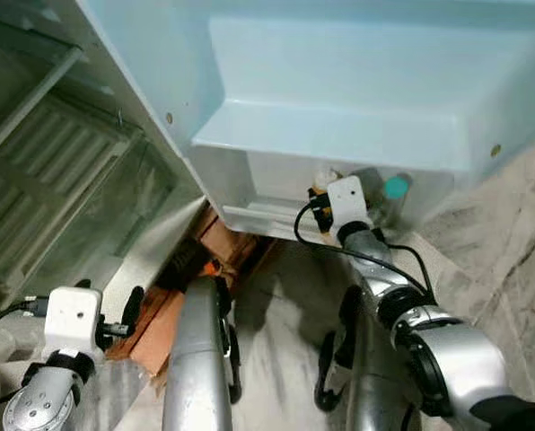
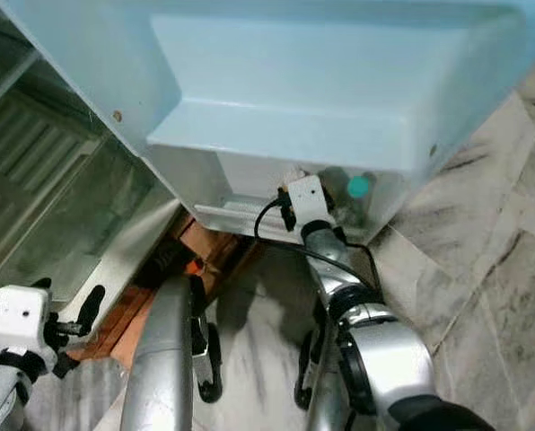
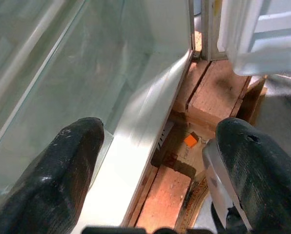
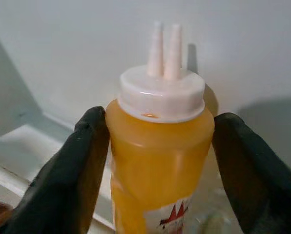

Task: Restocking fridge

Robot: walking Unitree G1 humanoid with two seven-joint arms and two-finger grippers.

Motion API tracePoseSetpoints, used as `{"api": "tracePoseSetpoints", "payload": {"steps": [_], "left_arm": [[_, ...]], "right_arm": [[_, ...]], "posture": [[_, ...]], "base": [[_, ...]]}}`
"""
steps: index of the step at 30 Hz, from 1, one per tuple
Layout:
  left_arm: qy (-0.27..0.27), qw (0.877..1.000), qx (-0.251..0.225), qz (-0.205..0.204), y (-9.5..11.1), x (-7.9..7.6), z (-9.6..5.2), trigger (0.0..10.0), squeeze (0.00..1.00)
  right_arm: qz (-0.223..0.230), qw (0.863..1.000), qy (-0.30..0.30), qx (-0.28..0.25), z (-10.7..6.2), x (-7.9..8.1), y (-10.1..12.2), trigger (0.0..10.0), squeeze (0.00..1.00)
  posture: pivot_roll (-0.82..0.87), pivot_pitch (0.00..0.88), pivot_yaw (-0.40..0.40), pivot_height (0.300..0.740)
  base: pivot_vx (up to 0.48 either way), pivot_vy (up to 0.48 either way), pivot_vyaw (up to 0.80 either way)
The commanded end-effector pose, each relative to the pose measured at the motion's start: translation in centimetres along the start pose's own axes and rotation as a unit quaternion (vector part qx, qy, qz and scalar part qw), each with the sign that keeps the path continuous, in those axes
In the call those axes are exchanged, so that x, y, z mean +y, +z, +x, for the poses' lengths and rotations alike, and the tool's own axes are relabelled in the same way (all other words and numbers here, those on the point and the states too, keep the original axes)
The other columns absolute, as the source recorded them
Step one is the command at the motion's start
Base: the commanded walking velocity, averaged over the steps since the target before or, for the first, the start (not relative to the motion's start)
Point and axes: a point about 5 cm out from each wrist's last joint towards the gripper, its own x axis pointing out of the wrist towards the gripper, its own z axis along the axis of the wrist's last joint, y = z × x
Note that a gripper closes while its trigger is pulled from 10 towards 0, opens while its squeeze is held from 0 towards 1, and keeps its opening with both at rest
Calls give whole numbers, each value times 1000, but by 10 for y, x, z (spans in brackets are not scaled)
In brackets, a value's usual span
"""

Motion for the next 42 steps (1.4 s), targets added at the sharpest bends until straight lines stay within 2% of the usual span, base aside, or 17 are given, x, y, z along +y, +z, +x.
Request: {"api": "tracePoseSetpoints", "payload": {"steps": [1,9,10,14,21,23,26,29,35,36,37,39,40,42], "left_arm": [[7,1000,21,9,-9,4,-2,10000,0],[5,1000,1,11,-5,2,17,10000,0],[3,1000,-5,12,-2,2,23,10000,0],[3,1000,-12,13,0,2,31,10000,0],[4,999,-33,15,6,3,56,10000,0],[5,999,-35,15,7,3,58,10000,0],[3,999,-42,12,7,2,68,10000,0],[3,999,-44,10,6,0,70,10000,0],[6,999,-53,-4,6,-6,80,10000,0],[7,998,-55,-5,6,-6,81,10000,0],[8,998,-58,-8,6,-7,84,10000,0],[8,998,-58,-8,6,-7,84,10000,0],[7,998,-59,-9,5,-8,85,10000,0],[6,998,-60,-11,4,-9,86,10000,0]], "right_arm": [[2,1000,0,-9,0,3,3,10000,1000],[-1,998,-13,-66,6,-8,24,10000,1000],[-4,997,-12,-80,8,-9,30,10000,1000],[-6,995,-16,-96,9,-12,38,10000,1000],[14,990,-12,-140,13,-15,59,10000,1000],[20,989,-10,-146,13,-15,61,10000,1000],[43,985,11,-165,6,-13,58,10000,1000],[50,985,18,-165,2,-12,54,10000,1000],[140,971,114,-155,-31,12,29,10000,1000],[152,970,119,-150,-38,14,26,10000,941],[151,971,116,-146,-50,17,21,10000,502],[149,971,115,-145,-53,17,20,10000,502],[162,973,93,-134,-62,16,15,10000,0],[172,974,71,-126,-72,15,11,10000,0]], "posture": [[279,312,90,578],[246,258,93,578],[239,245,96,578],[226,225,99,578],[178,151,104,578],[170,141,105,578],[128,100,100,578],[124,96,99,578],[76,35,82,578],[71,26,80,578],[65,14,78,578],[65,14,78,578],[47,0,82,578],[28,0,87,578]], "base": [[0,0,0],[0,0,0],[0,0,0],[0,0,0],[0,0,0],[0,0,0],[0,0,0],[0,0,0],[0,0,0],[0,0,0],[0,0,0],[0,0,0],[0,0,0],[0,0,0]]}}
